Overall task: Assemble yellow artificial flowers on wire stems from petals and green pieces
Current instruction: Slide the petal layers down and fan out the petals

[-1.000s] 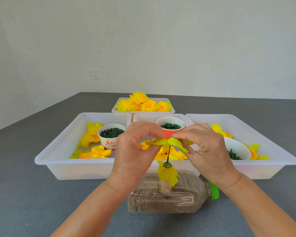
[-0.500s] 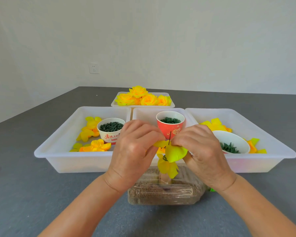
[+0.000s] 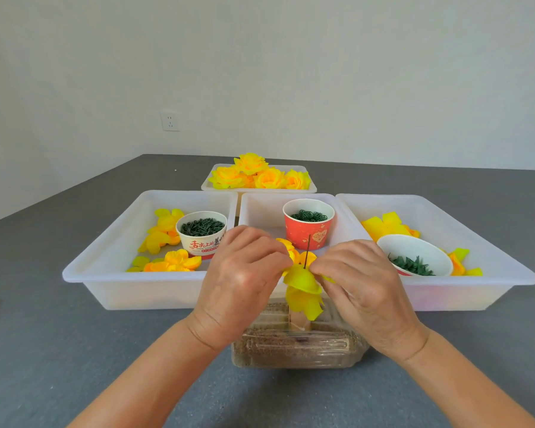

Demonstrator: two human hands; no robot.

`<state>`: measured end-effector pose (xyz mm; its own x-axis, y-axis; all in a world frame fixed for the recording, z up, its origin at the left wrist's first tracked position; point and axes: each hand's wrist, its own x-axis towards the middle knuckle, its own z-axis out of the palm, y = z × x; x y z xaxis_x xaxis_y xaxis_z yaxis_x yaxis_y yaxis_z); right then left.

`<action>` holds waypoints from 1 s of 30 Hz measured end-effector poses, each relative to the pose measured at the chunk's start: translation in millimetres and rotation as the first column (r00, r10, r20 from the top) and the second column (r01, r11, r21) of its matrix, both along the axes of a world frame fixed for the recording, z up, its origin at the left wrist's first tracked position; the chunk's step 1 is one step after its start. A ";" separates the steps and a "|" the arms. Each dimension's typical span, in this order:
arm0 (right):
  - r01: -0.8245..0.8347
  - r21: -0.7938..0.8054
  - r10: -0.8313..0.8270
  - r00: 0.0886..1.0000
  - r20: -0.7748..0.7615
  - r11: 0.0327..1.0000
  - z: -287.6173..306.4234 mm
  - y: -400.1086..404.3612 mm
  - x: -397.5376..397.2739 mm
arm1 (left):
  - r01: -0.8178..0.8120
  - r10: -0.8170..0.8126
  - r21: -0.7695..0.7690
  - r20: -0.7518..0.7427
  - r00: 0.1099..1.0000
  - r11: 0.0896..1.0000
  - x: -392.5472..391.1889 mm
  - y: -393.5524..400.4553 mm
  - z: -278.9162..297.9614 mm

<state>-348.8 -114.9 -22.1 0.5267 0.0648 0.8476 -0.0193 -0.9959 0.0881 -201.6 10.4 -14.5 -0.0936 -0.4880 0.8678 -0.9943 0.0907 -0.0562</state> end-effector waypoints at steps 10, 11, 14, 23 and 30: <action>0.004 -0.006 -0.005 0.999 -0.052 1.000 -2.9 1.5 -0.9 | 0.000 -0.002 0.028 0.084 0.996 1.000 0.0 1.4 -7.6; 0.008 -0.007 -0.009 0.998 -0.058 1.000 -3.4 1.4 -1.0 | -0.005 0.002 0.026 0.093 0.996 1.000 0.0 1.4 -9.1; 0.011 -0.001 -0.011 0.997 -0.071 1.000 -4.2 1.0 -1.5 | -0.015 0.012 0.017 0.125 0.992 1.000 -1.4 0.9 -13.9; 0.026 -0.013 -0.027 0.995 -0.095 1.000 -3.3 2.6 -1.9 | -0.011 0.009 0.010 0.118 0.993 1.000 -3.0 2.1 -18.2; 0.013 0.246 0.041 0.976 -0.213 0.969 4.0 6.4 -8.7 | 0.046 -0.055 0.130 0.066 0.996 0.990 0.1 5.3 -15.9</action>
<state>-357.5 -108.5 -18.1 0.6986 -0.1215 0.7051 -0.0126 -0.9874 -0.1577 -201.5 15.7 -30.4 -0.1789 -0.5881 0.7888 -0.9823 0.1515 -0.1098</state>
